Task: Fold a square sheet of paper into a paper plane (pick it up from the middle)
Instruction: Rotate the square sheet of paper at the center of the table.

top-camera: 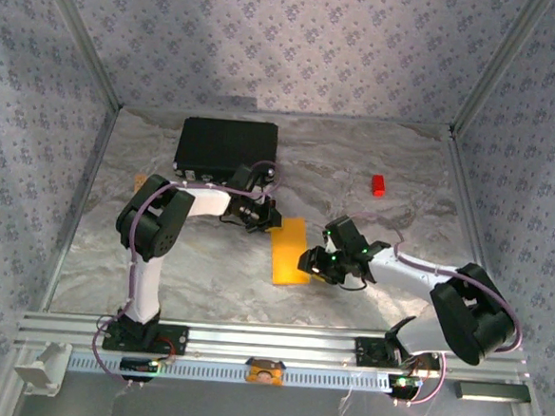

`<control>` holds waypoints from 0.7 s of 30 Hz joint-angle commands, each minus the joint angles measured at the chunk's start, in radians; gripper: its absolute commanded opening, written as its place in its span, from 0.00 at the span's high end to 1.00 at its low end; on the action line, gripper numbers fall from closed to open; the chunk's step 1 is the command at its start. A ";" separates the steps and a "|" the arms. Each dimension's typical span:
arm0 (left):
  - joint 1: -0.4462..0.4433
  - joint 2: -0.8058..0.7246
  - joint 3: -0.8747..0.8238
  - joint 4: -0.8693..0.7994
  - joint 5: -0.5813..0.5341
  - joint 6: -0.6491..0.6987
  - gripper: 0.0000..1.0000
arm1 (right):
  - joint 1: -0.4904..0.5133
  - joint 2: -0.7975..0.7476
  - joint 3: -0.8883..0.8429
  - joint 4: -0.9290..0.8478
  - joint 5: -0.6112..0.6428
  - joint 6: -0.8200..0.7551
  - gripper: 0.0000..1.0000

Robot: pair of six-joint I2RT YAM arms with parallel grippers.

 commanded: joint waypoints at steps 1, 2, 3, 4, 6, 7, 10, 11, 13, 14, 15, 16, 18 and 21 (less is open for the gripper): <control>0.004 0.011 -0.036 -0.059 -0.043 0.017 1.00 | 0.008 -0.038 -0.012 -0.046 0.016 0.036 0.50; 0.004 0.013 -0.036 -0.056 -0.041 0.015 1.00 | 0.008 -0.037 -0.017 -0.049 0.024 0.042 0.49; 0.004 0.012 -0.037 -0.056 -0.039 0.015 1.00 | 0.009 -0.035 -0.022 -0.051 0.032 0.047 0.49; 0.004 0.012 -0.038 -0.055 -0.042 0.015 1.00 | 0.008 -0.029 -0.025 -0.045 0.033 0.053 0.48; 0.005 0.012 -0.040 -0.056 -0.042 0.015 1.00 | 0.008 -0.014 -0.032 -0.027 0.016 0.063 0.48; 0.004 0.012 -0.041 -0.056 -0.042 0.016 1.00 | 0.008 -0.002 -0.030 -0.020 0.005 0.066 0.49; 0.004 0.015 -0.042 -0.059 -0.047 0.019 1.00 | 0.014 0.026 -0.030 0.025 -0.046 0.066 0.51; 0.004 0.017 -0.042 -0.061 -0.045 0.018 1.00 | 0.017 0.030 -0.029 0.033 -0.050 0.065 0.52; 0.004 0.018 -0.042 -0.056 -0.044 0.013 1.00 | 0.019 0.034 -0.024 0.035 -0.051 0.067 0.53; 0.004 0.017 -0.042 -0.054 -0.043 0.013 1.00 | 0.019 0.033 -0.024 0.042 -0.050 0.067 0.54; 0.004 0.016 -0.043 -0.055 -0.044 0.012 1.00 | 0.018 0.033 -0.024 0.051 -0.055 0.067 0.55; 0.005 0.015 -0.042 -0.055 -0.044 0.012 1.00 | 0.018 0.034 -0.023 0.060 -0.059 0.067 0.55; 0.004 0.017 -0.042 -0.055 -0.044 0.010 1.00 | 0.018 0.035 -0.019 0.071 -0.061 0.070 0.55; 0.004 0.017 -0.040 -0.055 -0.043 0.008 1.00 | 0.017 0.031 -0.017 0.080 -0.060 0.072 0.56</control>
